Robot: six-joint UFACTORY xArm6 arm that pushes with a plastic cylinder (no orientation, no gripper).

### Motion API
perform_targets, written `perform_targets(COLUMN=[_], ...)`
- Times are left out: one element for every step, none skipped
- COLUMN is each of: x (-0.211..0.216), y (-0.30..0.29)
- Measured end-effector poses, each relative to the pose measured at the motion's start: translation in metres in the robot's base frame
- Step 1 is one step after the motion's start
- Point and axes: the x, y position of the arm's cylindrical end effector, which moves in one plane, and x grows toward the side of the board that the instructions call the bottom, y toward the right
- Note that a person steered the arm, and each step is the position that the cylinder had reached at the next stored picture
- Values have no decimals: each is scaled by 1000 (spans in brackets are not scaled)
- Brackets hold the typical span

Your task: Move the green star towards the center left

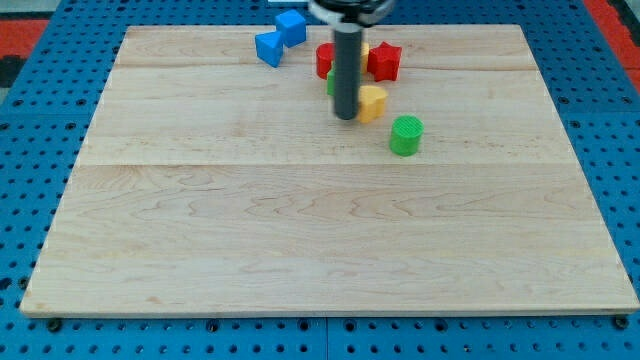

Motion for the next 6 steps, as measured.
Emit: perform_targets(x=[-18, -51, -62, -37, -23, -20], y=[42, 42, -16, -82, -148, -65])
